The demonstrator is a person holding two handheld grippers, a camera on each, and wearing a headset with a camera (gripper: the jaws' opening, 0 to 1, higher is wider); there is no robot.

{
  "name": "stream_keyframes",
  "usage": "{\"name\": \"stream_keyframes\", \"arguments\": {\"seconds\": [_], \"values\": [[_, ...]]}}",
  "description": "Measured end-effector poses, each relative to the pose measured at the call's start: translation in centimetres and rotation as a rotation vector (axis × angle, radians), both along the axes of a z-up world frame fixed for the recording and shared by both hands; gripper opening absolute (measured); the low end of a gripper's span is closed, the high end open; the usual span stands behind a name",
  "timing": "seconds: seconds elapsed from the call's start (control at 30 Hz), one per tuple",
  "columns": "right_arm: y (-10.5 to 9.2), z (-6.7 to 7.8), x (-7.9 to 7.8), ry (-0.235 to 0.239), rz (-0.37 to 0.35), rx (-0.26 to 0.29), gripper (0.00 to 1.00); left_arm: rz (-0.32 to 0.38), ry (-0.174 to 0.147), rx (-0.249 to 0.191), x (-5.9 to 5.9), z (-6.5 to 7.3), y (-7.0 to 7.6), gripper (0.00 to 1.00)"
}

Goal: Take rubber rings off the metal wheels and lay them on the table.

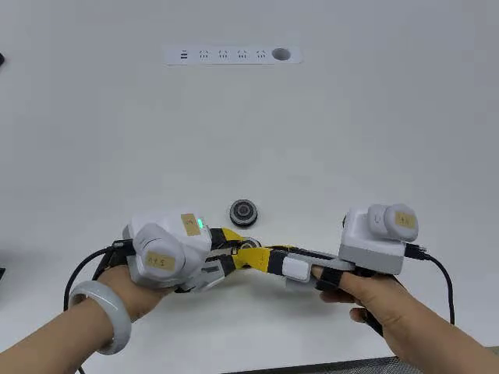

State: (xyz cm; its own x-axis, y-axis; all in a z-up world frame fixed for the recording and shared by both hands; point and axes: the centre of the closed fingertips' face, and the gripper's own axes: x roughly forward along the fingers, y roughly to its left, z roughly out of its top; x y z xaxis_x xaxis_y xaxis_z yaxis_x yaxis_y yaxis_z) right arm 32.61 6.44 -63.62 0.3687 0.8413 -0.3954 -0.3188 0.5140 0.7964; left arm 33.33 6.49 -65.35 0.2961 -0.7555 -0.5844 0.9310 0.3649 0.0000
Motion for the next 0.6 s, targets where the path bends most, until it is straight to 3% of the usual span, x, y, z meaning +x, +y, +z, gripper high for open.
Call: {"name": "stream_keyframes", "arguments": {"seconds": [0.6], "values": [[-0.9,-1.5,0.6,0.018,-0.006,-0.072,0.18,0.001,0.002,-0.005,0.0,0.0,0.0,0.12]]}}
